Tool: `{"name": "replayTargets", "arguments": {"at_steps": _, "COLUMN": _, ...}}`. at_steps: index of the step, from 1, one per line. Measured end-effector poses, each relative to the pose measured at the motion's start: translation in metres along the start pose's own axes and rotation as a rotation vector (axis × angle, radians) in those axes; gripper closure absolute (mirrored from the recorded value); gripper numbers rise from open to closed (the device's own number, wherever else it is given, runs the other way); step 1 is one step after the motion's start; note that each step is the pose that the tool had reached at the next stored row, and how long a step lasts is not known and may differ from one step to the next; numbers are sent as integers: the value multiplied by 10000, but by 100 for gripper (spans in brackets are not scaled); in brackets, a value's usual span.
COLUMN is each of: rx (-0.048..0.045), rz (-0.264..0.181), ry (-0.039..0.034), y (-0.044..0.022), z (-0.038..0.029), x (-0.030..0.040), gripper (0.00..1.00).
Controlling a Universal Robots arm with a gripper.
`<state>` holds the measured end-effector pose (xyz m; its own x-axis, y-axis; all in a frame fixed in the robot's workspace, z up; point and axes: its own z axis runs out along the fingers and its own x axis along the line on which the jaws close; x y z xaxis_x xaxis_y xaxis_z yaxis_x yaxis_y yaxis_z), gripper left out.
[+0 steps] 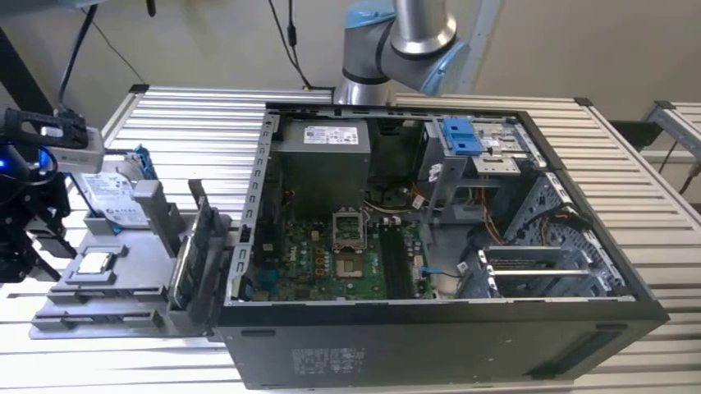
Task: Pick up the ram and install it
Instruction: 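Pick up the ram and move it above insertion slot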
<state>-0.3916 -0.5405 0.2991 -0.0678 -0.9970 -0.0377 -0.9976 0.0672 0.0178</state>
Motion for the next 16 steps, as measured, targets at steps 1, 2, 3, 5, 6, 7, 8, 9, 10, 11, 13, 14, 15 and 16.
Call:
{"name": "replayTargets", "arguments": {"at_steps": 1, "rx": 0, "rz": 0, "ry": 0, "y": 0, "z": 8, "x": 0, "gripper": 64}}
{"name": "replayTargets", "arguments": {"at_steps": 2, "rx": 0, "rz": 0, "ry": 0, "y": 0, "z": 17, "x": 1, "gripper": 64}}
{"name": "replayTargets", "arguments": {"at_steps": 3, "rx": 1, "rz": 0, "ry": -1, "y": -1, "z": 25, "x": 1, "gripper": 64}}
{"name": "replayTargets", "arguments": {"at_steps": 5, "rx": 0, "rz": -1, "ry": 0, "y": -1, "z": 42, "x": 1, "gripper": 64}}
{"name": "replayTargets", "arguments": {"at_steps": 6, "rx": 1, "rz": 0, "ry": 0, "y": -1, "z": 51, "x": 1, "gripper": 64}}
{"name": "replayTargets", "arguments": {"at_steps": 7, "rx": 1, "rz": 2, "ry": -1, "y": 0, "z": 60, "x": 1, "gripper": 64}}
{"name": "replayTargets", "arguments": {"at_steps": 8, "rx": 1, "rz": 2, "ry": -1, "y": 0, "z": 69, "x": 2, "gripper": 64}}
{"name": "replayTargets", "arguments": {"at_steps": 9, "rx": 2, "rz": 2, "ry": 0, "y": 0, "z": 77, "x": 2, "gripper": 64}}
{"name": "replayTargets", "arguments": {"at_steps": 10, "rx": 3, "rz": 1, "ry": 0, "y": -1, "z": 85, "x": 3, "gripper": 64}}
{"name": "replayTargets", "arguments": {"at_steps": 11, "rx": 3, "rz": 0, "ry": 0, "y": -1, "z": 93, "x": 3, "gripper": 64}}
{"name": "replayTargets", "arguments": {"at_steps": 13, "rx": 3, "rz": 0, "ry": -2, "y": -2, "z": 106, "x": 4, "gripper": 64}}
{"name": "replayTargets", "arguments": {"at_steps": 14, "rx": 2, "rz": 0, "ry": -6, "y": -1, "z": 111, "x": 4, "gripper": 64}}
{"name": "replayTargets", "arguments": {"at_steps": 15, "rx": 2, "rz": 1, "ry": -11, "y": -1, "z": 116, "x": 4, "gripper": 64}}
{"name": "replayTargets", "arguments": {"at_steps": 16, "rx": 2, "rz": 1, "ry": -16, "y": -1, "z": 120, "x": 4, "gripper": 64}}
